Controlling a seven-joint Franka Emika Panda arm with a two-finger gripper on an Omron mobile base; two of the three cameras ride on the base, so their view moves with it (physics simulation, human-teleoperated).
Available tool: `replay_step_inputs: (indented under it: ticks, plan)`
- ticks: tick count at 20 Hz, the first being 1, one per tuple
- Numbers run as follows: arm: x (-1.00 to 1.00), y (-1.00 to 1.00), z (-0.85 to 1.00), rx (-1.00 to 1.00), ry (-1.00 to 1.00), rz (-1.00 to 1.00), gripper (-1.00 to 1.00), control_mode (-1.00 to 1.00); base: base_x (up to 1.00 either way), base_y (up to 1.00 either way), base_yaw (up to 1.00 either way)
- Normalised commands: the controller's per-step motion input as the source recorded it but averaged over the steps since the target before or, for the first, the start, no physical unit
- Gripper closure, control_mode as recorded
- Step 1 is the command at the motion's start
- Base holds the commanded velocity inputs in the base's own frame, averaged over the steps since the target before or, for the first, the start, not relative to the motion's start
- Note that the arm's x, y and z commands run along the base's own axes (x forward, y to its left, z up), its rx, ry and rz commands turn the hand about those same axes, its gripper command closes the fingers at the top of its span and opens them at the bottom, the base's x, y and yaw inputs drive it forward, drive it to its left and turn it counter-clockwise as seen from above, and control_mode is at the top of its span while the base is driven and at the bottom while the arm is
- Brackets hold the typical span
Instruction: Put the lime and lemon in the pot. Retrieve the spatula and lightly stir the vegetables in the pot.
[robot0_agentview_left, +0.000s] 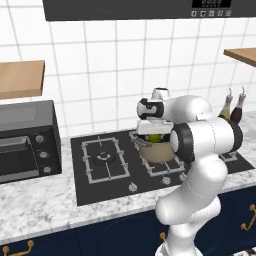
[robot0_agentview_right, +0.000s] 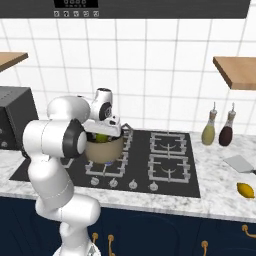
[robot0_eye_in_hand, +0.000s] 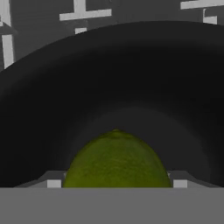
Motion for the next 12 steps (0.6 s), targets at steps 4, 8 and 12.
replay_step_inputs:
  ticks: [4, 8, 12]
  plan:
    - [0.13, 0.00, -0.22, 0.00, 0.00, -0.03, 1.00, -1.00, 0.00, 0.00, 0.00]
    - [-0.04, 0.00, -0.24, 0.00, 0.00, 0.00, 1.00, -1.00, 0.00, 0.00, 0.00]
    - [-0.19, 0.00, -0.34, 0.00, 0.00, 0.00, -1.00, -1.00, 0.00, 0.00, 0.00]
